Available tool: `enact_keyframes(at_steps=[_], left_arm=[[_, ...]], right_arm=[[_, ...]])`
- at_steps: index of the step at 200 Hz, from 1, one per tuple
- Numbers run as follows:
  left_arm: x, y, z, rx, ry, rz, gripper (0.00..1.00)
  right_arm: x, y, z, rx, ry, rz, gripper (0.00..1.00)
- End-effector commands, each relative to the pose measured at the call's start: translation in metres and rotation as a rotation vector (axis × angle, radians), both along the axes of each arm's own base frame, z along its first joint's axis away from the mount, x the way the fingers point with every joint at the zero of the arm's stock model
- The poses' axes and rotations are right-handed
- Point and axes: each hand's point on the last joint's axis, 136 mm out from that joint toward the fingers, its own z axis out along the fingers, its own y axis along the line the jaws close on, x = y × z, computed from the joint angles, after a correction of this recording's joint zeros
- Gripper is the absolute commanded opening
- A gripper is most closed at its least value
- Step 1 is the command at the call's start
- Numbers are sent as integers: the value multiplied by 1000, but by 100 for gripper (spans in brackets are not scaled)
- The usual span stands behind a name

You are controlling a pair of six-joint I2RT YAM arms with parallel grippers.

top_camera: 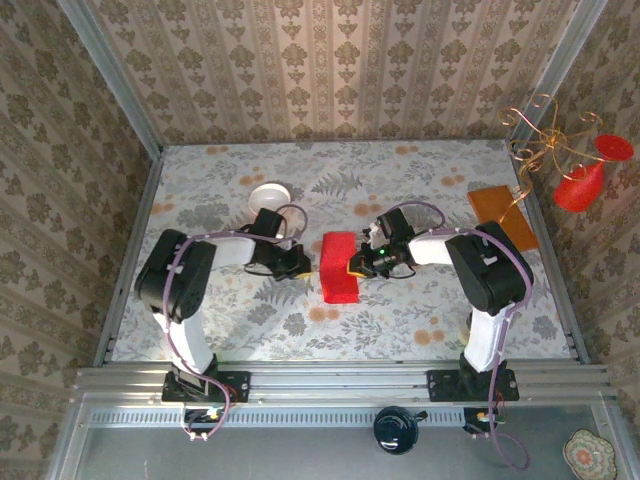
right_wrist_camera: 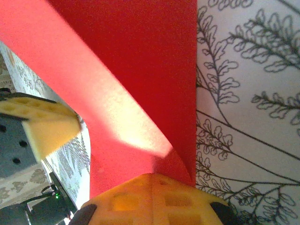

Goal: Fold a paper plane with a square sheet of paper (pick it up from the middle)
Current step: First fold the square sheet of paper in half at the center of the table.

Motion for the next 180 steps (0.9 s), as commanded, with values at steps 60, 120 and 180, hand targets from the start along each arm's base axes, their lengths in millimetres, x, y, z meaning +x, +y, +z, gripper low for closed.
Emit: enact_keyframes(at_steps=[60,120,180], left_arm=[[16,-77,41,-151,-125,-105,8],[31,-59,-7,-87,-59,-45,7],[45,12,2,24,-110,53,7]], right_arm=[[-89,-83,-117,-461,361,-82,3],[-92,-88,-121,-486,361,-79,3],[-93,-90,-122,-483,357,-86,2]])
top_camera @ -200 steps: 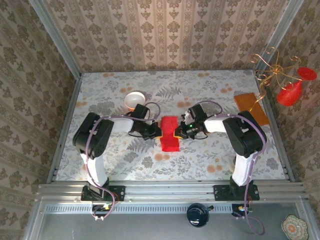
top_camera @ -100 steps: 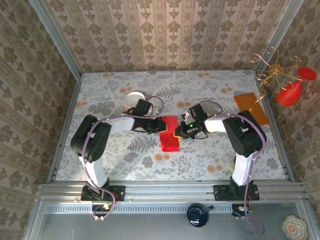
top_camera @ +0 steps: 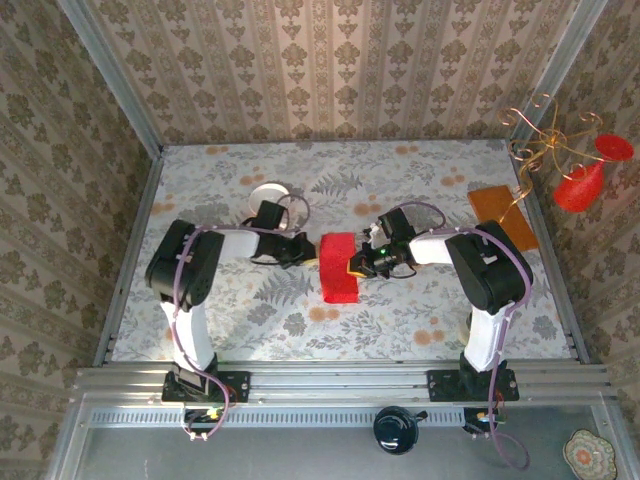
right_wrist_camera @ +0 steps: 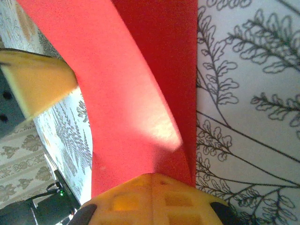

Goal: Fold a paper plane with a square sheet of paper (pick it up from the middle)
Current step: First fold the square sheet of paper in half at the center of the table.

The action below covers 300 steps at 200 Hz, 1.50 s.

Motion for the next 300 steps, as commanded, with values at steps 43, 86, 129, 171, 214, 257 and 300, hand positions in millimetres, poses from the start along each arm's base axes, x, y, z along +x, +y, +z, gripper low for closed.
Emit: enact_keyframes(at_steps=[43,86,129,171,214,257,300], left_arm=[[1,-23,48,-17,-134,-48,7],[-5,-66,23,-14,-83,-116,7],[4,-39,-11,60,-41,-72,6],[18,22,-16,138,-41,39,6],[19,-1,33,38,-123,-24,6],[10,-52,39,-48,-118,-117,6],[22,-51,5,33,-88,-98,6]], right_arm=[[-94,-90,-122,-502,349,-83,2],[-95,-90,-124,-503,353,-82,2],[-100,-93,-126,-504,355,-84,2],[-101,-93,-127,-505,354,-84,2],[-99,-91,-125,-499,352,-88,2],[-101,-92,-126,-504,358,-88,2],[-101,-93,-126,-510,360,-85,2]])
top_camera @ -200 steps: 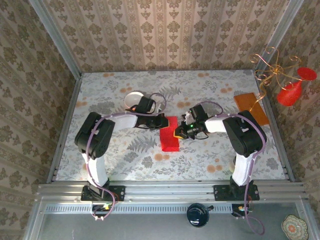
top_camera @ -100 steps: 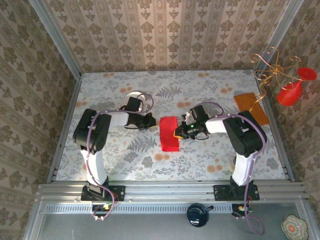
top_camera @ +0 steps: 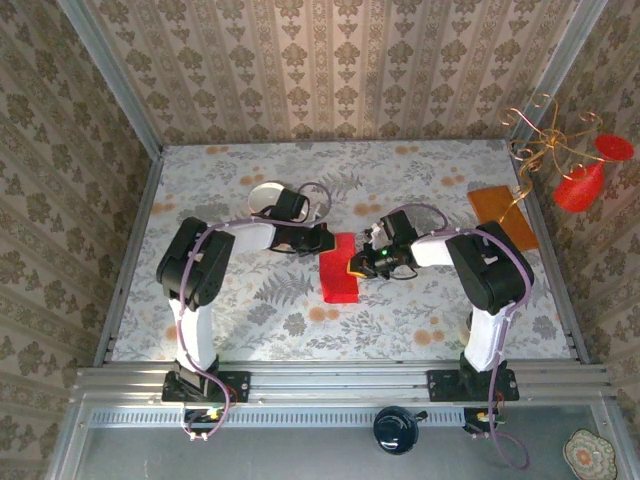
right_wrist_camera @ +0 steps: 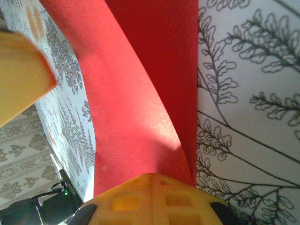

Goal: Fold a paper plane with a square sheet of paper (pick it up from the middle)
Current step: First fold the square sheet of paper in half at the center of the table.

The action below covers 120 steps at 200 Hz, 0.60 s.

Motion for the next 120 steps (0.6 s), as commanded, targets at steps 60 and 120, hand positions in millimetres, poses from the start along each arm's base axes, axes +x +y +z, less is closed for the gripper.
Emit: enact_keyframes(at_steps=[60,120], left_arm=[[35,67,-45,133,37,140,6],[42,54,-6,117,-62,80,5]], right_arm=[[-99,-93,-123,-542,372,-68,2],[-100,-93,-123,-537,373,-73,2]])
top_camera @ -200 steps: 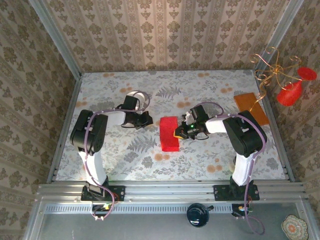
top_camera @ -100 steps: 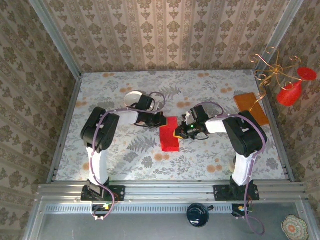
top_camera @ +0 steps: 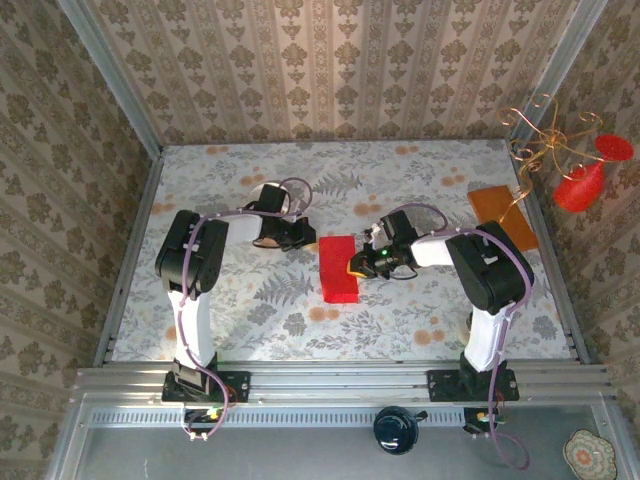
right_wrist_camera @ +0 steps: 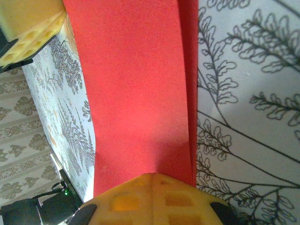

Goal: Fold a paper plane with a square sheet of paper (pick it up from the middle)
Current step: First fold the square sheet of paper in half at the center of the table.

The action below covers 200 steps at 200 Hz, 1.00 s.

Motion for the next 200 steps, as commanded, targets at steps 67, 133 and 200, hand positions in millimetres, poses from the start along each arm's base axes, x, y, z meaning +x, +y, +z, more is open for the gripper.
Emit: enact_keyframes(at_steps=[67,133,200], left_arm=[[-11,-34,39,26,-166,-13,5],[5,-19,-7,107,-96,34,5],[35,4,-7,200,-134,95,5]], right_arm=[[-98,-91,-125,-531,370,-72,2],[-99,-92,-127,-534,370,-73,2],[-101,-93,-126,-532,370,-74,2]])
